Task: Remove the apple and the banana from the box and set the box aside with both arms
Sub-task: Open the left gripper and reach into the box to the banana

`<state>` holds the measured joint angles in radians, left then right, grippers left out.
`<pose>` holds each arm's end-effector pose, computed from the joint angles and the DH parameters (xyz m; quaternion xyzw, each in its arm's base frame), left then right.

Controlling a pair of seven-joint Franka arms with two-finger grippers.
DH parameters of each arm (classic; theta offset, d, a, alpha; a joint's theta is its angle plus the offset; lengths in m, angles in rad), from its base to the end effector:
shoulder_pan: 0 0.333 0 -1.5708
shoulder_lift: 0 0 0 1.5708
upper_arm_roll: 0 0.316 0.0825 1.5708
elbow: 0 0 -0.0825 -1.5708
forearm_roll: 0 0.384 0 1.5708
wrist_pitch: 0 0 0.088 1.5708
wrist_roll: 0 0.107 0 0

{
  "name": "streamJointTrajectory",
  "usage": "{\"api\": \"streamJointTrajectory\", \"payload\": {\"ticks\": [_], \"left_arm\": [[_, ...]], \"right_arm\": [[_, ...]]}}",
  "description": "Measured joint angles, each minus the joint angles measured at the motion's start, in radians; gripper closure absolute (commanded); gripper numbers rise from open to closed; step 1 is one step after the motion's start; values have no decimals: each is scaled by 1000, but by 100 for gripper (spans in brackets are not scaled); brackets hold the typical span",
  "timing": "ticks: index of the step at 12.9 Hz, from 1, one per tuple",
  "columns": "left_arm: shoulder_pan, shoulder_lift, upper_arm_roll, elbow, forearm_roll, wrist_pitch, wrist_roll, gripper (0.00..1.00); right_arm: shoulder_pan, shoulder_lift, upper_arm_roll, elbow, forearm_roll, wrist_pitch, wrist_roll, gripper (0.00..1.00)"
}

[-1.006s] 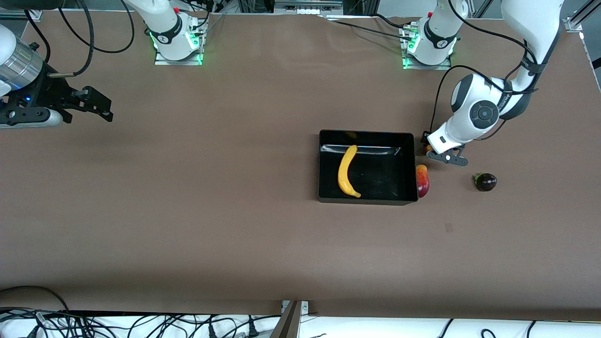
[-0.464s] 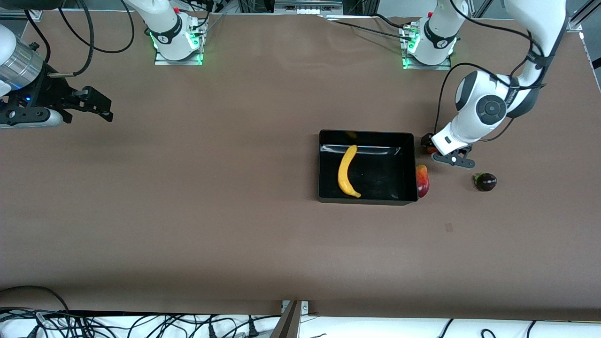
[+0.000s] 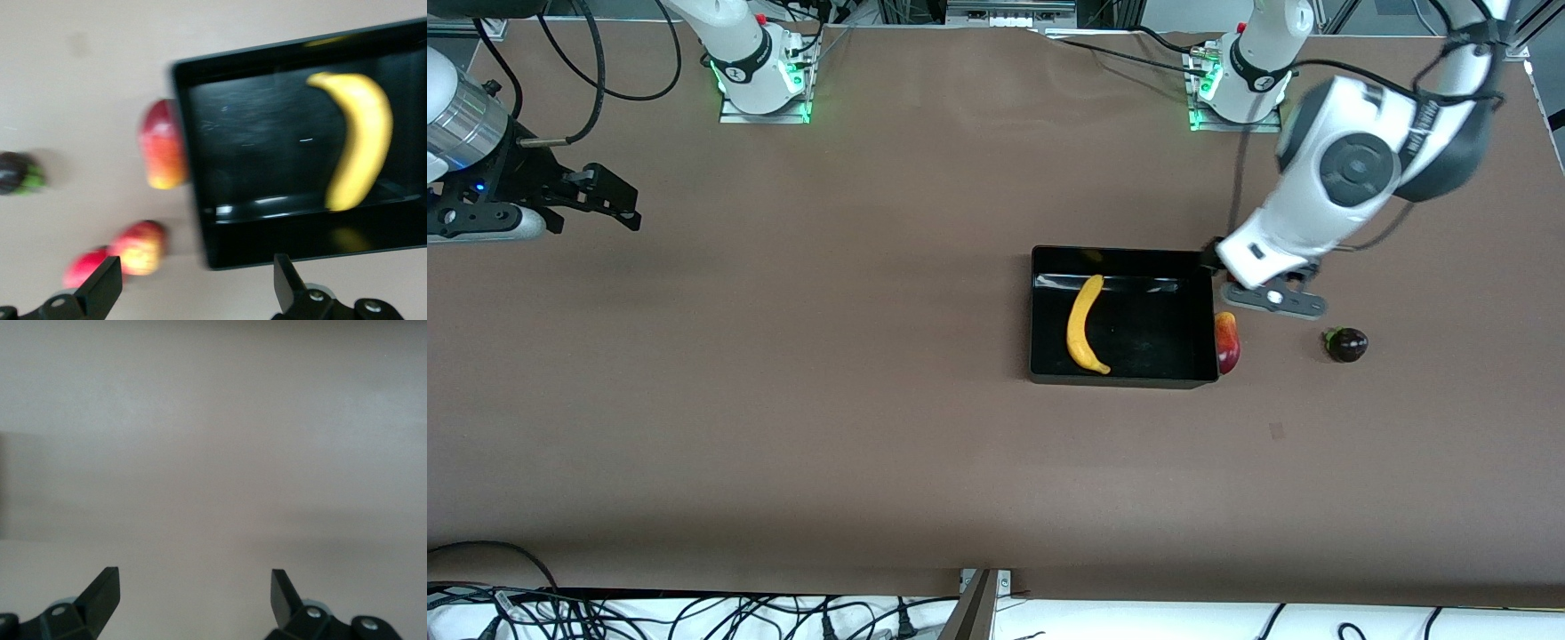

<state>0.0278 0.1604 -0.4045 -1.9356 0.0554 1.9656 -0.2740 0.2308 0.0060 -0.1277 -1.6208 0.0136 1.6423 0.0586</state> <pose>0.5414 -0.2029 0.4002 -0.9963 0.0629 0.0574 0.0124 0.5589 0.0594 0.6038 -0.9997 -0.0218 -0.0072 0.0070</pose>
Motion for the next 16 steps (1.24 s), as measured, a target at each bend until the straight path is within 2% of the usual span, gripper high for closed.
{"api": "streamJointTrajectory", "payload": {"ticks": [3, 4, 8, 13, 16], "left_arm": [[-110, 112, -11, 3, -16, 168, -196, 0], [-155, 190, -12, 3, -10, 266, -253, 0], [-232, 314, -12, -6, 105, 386, -421, 0], [-245, 370, -11, -78, 132, 539, -447, 0], [-245, 388, -11, -86, 132, 551, -447, 0]], "right_arm": [[0, 0, 0, 0, 0, 0, 0, 0], [0, 0, 0, 0, 0, 0, 0, 0], [0, 0, 0, 0, 0, 0, 0, 0], [0, 0, 0, 0, 0, 0, 0, 0], [-1, 0, 0, 0, 0, 0, 0, 0]]}}
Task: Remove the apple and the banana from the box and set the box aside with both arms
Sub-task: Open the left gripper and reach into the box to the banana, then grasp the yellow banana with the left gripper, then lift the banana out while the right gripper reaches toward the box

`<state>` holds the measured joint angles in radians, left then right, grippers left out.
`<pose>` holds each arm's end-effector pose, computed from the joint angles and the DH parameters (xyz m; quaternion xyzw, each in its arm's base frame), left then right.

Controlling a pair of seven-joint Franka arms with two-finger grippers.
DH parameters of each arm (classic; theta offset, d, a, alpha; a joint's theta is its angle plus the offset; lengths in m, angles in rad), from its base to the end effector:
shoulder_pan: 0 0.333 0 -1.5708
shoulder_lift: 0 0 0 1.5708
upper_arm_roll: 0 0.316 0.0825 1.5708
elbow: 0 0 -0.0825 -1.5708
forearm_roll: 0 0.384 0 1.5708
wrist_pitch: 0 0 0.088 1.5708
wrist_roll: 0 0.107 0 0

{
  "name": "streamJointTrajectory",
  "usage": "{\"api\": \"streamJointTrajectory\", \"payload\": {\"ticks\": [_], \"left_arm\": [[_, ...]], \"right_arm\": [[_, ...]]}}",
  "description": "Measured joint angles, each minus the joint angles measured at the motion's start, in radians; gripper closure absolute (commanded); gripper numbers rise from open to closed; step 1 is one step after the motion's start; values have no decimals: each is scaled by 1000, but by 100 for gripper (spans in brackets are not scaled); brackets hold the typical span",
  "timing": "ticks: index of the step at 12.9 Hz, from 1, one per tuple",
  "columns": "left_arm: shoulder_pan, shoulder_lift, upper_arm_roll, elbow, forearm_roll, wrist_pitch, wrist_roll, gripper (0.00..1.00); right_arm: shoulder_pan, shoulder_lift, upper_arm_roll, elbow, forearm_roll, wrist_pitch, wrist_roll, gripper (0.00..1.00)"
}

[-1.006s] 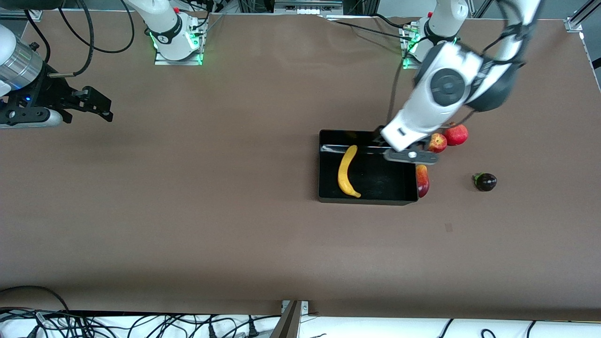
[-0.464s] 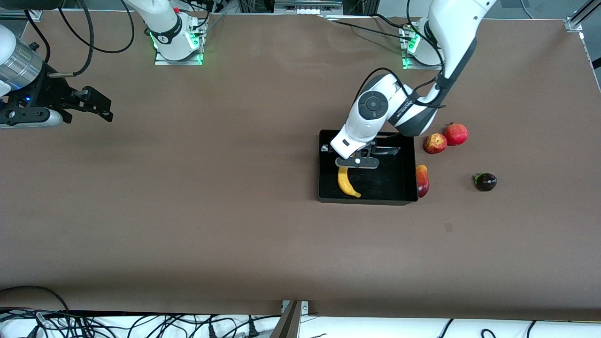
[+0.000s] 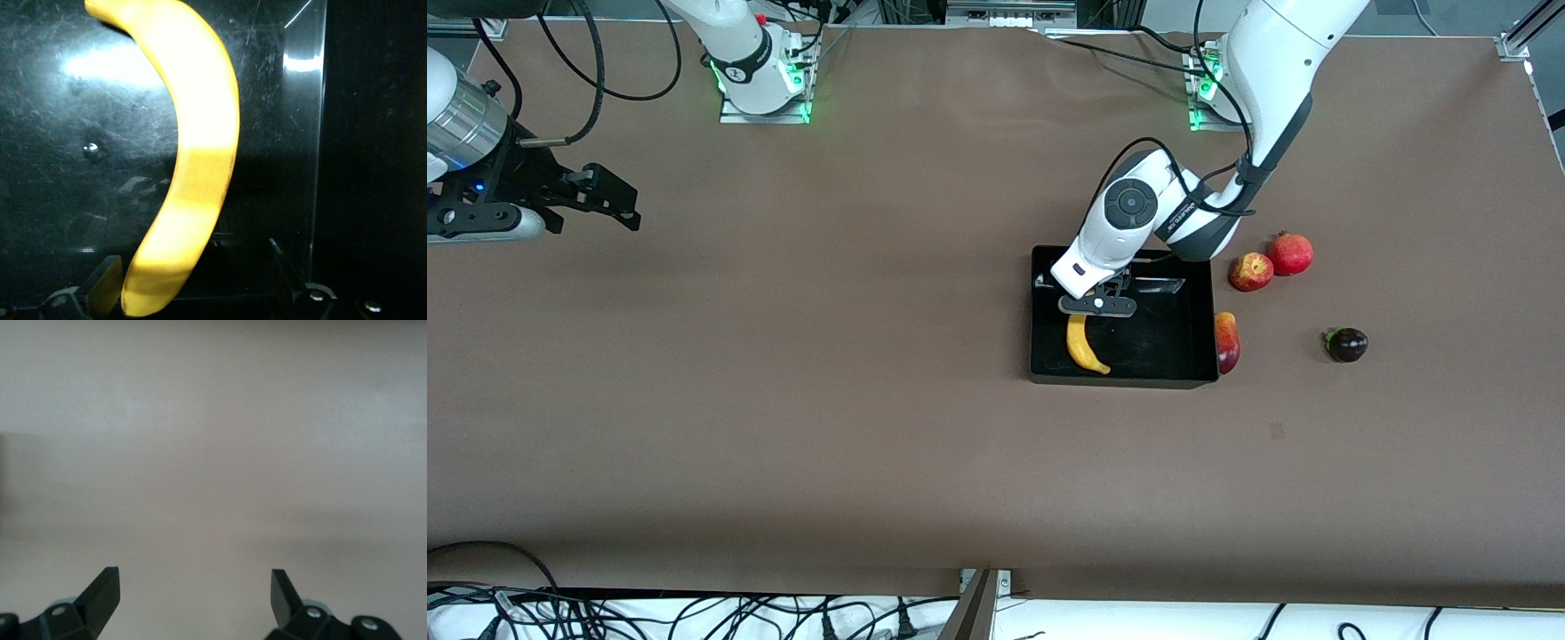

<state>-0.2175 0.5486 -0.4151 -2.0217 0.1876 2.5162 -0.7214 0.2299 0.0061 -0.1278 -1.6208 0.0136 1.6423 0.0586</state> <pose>0.4859 -0.3535 0.1961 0.9987 -0.0048 -0.0307 0.0412 0.5590 0.0589 0.6037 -0.9997 -0.0213 -0.0072 0.0070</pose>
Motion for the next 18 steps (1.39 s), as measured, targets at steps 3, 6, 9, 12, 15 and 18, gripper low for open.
{"api": "streamJointTrajectory", "payload": {"ticks": [3, 6, 9, 12, 15, 18], "left_arm": [[0, 17, 1, -1, 9, 19, 0, 2], [0, 29, 1, -1, 10, 28, 0, 100], [-1, 30, 1, -1, 11, 30, 0, 100], [-1, 29, 1, 2, 11, 32, 1, 100], [7, 10, 3, 14, 12, 33, 1, 100], [21, -51, 5, 44, 12, -74, 2, 100]], "right_arm": [[0, 0, 0, 0, 0, 0, 0, 0], [0, 0, 0, 0, 0, 0, 0, 0], [-1, 0, 0, 0, 0, 0, 0, 0], [-1, 3, -3, 0, 0, 0, 0, 0], [-1, 15, -3, 0, 0, 3, 0, 0], [-1, 19, -2, 0, 1, 25, 0, 0]]}}
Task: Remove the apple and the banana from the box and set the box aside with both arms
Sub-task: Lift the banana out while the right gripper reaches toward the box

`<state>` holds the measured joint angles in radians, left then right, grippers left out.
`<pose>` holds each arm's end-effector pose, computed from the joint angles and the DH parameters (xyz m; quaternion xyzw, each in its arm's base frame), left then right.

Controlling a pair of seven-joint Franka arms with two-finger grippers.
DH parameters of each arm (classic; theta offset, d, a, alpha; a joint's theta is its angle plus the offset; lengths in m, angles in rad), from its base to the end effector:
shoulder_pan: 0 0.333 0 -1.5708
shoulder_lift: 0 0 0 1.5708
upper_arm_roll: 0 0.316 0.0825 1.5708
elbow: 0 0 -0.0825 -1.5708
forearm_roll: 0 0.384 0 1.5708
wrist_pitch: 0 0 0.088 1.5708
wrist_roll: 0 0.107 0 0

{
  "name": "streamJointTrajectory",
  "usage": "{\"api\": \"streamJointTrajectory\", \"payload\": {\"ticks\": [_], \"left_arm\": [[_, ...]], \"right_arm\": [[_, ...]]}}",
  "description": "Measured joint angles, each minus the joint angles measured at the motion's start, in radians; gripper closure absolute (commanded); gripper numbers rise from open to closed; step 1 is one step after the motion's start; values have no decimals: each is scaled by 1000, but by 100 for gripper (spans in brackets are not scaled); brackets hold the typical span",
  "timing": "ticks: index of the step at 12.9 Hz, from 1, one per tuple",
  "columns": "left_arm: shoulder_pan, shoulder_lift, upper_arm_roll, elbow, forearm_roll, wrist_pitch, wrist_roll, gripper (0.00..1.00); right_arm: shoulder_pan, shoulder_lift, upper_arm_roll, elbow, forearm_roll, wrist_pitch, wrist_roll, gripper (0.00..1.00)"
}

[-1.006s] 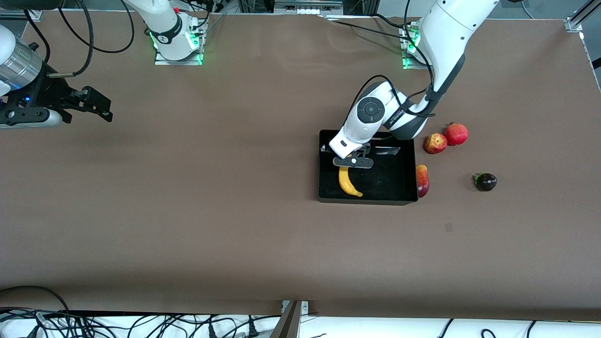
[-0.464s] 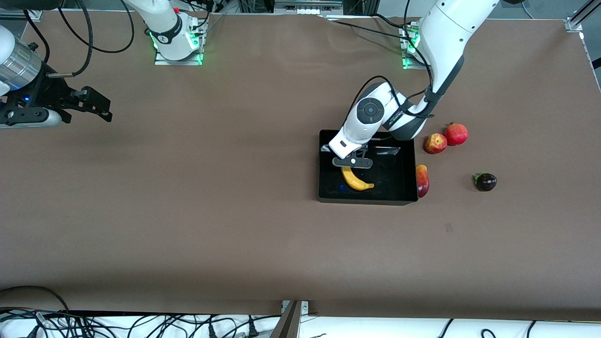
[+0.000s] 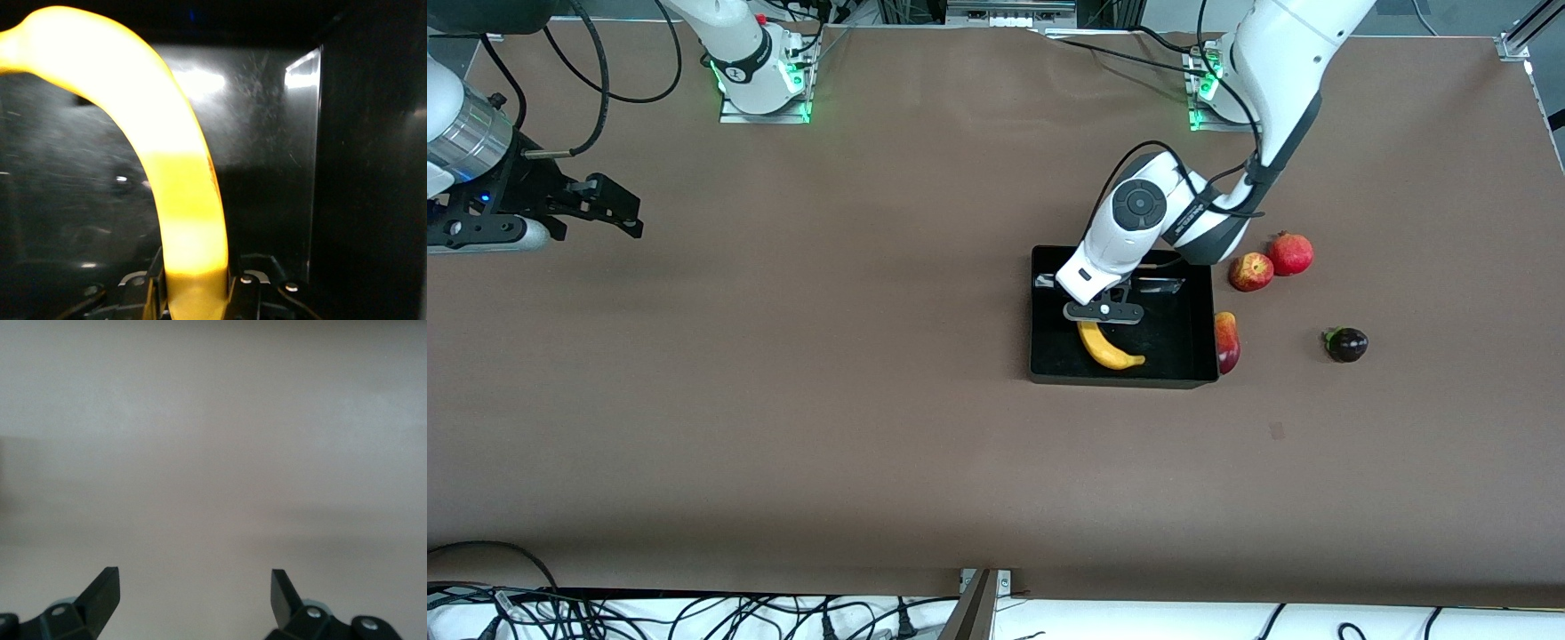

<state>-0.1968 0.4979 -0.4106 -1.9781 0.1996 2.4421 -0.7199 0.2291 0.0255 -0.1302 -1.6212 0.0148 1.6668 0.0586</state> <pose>0.5092 -0.3432 0.2338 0.9995 0.0030 -0.0123 0.0300 0.5667 0.0586 0.5949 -0.9997 -0.0196 -0.0097 0.0065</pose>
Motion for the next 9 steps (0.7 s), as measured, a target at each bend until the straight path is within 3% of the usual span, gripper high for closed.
{"api": "streamJointTrajectory", "payload": {"ticks": [4, 6, 9], "left_arm": [[23, -109, 1, 167, 0, -383, 114, 100], [97, -134, 6, 214, 0, -456, 304, 100], [305, -131, 17, 213, 0, -462, 699, 100]], "right_arm": [[1, 4, 4, -1, 0, 4, 0, 0], [2, 32, 8, -5, 0, 2, 0, 0], [30, 135, 26, -16, 19, -31, -59, 0]]}}
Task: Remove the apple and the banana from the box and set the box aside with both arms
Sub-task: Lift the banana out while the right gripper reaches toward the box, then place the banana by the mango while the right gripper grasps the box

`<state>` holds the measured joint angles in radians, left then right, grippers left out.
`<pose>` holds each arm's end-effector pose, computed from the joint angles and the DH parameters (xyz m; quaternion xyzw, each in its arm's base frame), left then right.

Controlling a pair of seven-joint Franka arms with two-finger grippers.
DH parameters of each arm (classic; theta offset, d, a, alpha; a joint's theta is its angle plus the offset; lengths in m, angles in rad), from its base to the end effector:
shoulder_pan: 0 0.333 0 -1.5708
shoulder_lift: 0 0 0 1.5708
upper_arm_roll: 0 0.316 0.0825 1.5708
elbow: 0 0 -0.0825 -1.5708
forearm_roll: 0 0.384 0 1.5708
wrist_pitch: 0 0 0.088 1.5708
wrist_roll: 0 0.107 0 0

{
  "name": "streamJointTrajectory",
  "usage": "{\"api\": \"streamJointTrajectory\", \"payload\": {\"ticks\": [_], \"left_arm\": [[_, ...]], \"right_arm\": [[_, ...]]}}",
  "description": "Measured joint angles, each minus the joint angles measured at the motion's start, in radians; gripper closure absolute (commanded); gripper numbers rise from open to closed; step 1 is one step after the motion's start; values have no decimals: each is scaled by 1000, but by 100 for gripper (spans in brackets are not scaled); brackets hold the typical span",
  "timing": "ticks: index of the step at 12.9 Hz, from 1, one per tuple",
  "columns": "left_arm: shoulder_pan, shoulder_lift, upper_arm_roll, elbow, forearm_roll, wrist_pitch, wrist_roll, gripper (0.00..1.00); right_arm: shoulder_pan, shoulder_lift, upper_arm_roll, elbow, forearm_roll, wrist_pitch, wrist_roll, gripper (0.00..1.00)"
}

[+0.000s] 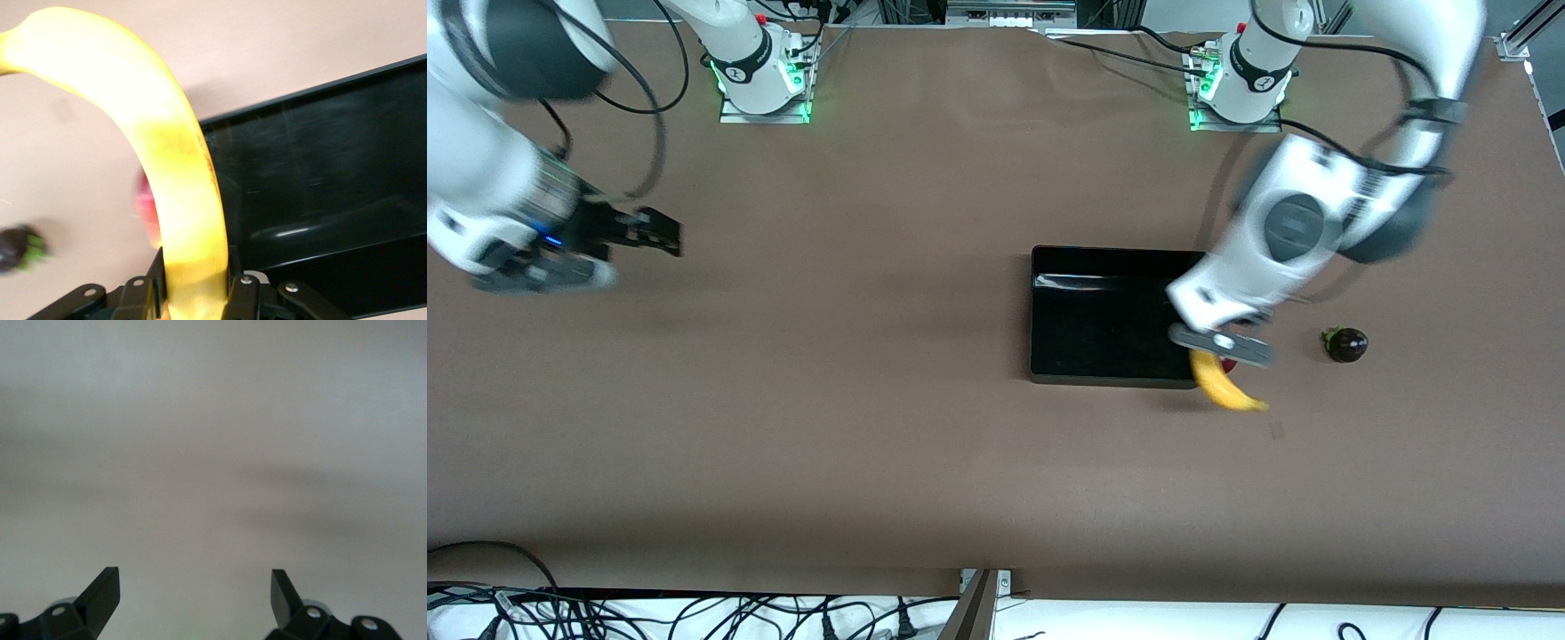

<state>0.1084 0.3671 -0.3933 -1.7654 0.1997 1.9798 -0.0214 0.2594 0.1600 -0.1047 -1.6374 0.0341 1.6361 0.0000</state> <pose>0.6131 -0.1468 0.3598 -0.9837 0.1684 0.0564 0.0283 0.5858 0.0986 0.5067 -0.9940 -0.0746 0.0805 0.0023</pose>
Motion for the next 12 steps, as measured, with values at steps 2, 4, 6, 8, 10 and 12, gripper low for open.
{"api": "streamJointTrajectory", "payload": {"ticks": [2, 4, 6, 8, 10, 12], "left_arm": [[100, 13, 2, -24, 0, 0, 156, 100], [152, 29, 2, -84, 0, 31, 203, 100], [178, 48, 8, -198, 0, 195, 208, 100], [180, 71, 41, -297, 0, 364, 232, 100], [181, 96, 80, -334, 0, 445, 279, 91], [183, 107, 101, -339, 0, 455, 300, 0]], "right_arm": [[36, 39, 24, 2, 93, 7, -23, 0], [109, 60, 52, 4, 140, 88, 70, 0], [248, 116, 65, 7, 145, 226, 270, 0], [373, 211, 67, 49, 145, 334, 432, 0], [428, 305, 67, 127, 145, 365, 536, 0], [464, 377, 67, 202, 145, 387, 637, 0]]}}
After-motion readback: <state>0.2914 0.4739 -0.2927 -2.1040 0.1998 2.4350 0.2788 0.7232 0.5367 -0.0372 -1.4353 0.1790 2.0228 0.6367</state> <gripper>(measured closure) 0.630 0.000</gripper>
